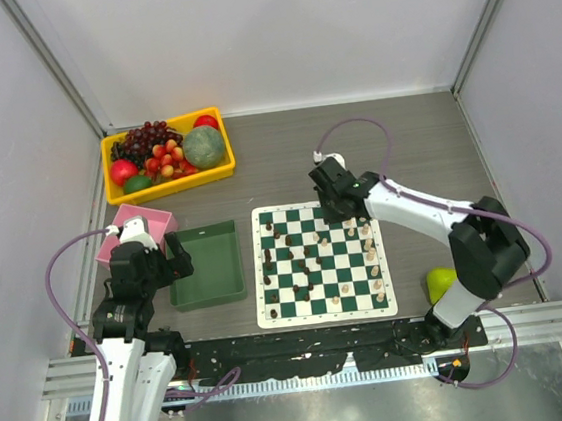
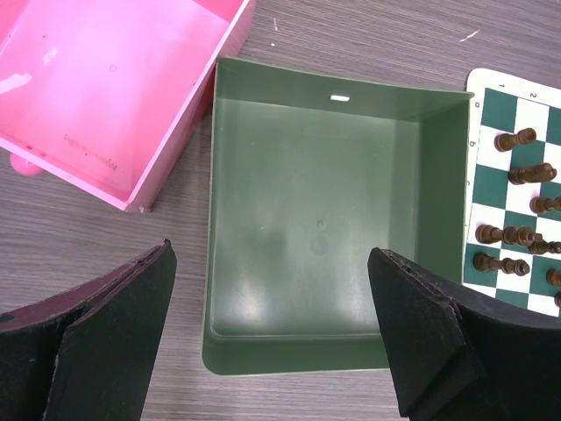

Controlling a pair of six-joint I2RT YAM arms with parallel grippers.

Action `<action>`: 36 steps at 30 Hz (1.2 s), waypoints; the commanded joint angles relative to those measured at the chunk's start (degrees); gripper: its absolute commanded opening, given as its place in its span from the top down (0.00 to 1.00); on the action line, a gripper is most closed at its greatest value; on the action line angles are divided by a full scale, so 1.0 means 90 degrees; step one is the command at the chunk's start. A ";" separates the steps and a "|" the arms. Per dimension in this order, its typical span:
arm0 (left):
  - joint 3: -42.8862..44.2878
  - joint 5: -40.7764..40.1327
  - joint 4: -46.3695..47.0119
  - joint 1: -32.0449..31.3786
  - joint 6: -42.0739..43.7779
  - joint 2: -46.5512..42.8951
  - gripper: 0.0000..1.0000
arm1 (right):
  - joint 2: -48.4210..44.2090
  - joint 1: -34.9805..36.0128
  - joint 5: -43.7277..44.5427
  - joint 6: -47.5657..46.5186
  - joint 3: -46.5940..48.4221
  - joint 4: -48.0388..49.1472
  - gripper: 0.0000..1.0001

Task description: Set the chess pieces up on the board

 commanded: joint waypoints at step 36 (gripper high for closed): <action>0.0204 0.0100 0.0187 0.0016 -0.0008 -0.0009 0.01 | -0.1182 -0.0382 0.0082 0.0396 -0.2097 0.0523 0.78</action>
